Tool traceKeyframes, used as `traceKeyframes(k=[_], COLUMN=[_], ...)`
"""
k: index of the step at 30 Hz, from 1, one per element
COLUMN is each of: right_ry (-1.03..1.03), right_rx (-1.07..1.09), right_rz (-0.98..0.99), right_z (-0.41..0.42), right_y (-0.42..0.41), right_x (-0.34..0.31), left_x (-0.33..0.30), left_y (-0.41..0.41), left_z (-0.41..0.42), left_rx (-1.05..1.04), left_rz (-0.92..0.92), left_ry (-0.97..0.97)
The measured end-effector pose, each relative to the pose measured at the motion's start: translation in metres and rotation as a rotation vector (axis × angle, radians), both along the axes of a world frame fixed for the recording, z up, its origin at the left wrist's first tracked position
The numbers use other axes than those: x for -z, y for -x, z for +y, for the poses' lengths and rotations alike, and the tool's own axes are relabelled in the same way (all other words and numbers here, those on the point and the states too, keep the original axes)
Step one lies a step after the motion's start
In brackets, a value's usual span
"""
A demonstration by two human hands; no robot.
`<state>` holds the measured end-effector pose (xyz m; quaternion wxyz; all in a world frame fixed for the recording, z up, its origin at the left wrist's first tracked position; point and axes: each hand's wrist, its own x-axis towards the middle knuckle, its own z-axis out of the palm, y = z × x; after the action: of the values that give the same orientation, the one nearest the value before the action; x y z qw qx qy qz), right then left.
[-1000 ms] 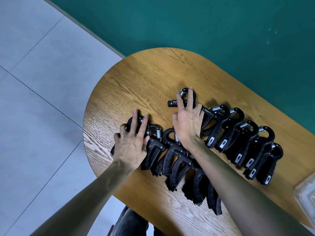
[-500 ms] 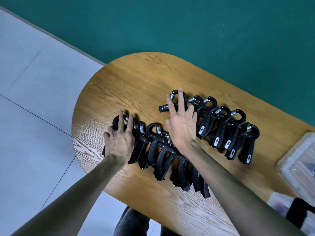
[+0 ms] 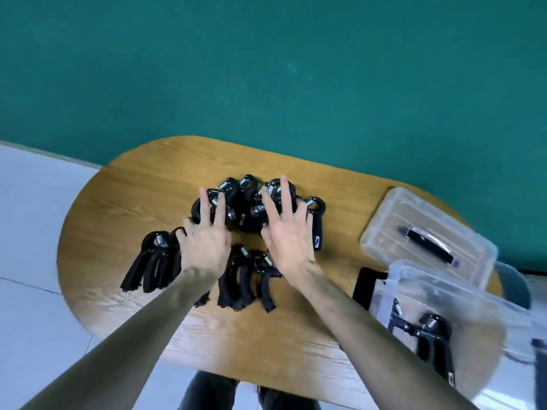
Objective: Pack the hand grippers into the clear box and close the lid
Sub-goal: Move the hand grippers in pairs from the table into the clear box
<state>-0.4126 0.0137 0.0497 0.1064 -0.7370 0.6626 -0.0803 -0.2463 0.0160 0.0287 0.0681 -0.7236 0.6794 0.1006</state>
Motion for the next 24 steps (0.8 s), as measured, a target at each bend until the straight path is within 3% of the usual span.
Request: traceKeyframes(k=[3, 14, 24], right_ry=[-0.004, -0.013, -0.065], right_rx=[0.118, 0.499, 0.714], right_rz=[-0.039, 0.011, 0.002], right_z=[0.028, 0.15, 0.233], right_y=[0.054, 0.226, 0.275], right_x=[-0.026, -0.063, -0.045], left_x=[-0.022, -0.076, -0.073], left_y=[0.062, 0.251, 0.323], left_z=[0.009, 0.075, 0.152], left_rx=[0.102, 0.446, 0.646], left_rz=[-0.006, 0.136, 0.106], left_ry=[0.072, 0.008, -0.02])
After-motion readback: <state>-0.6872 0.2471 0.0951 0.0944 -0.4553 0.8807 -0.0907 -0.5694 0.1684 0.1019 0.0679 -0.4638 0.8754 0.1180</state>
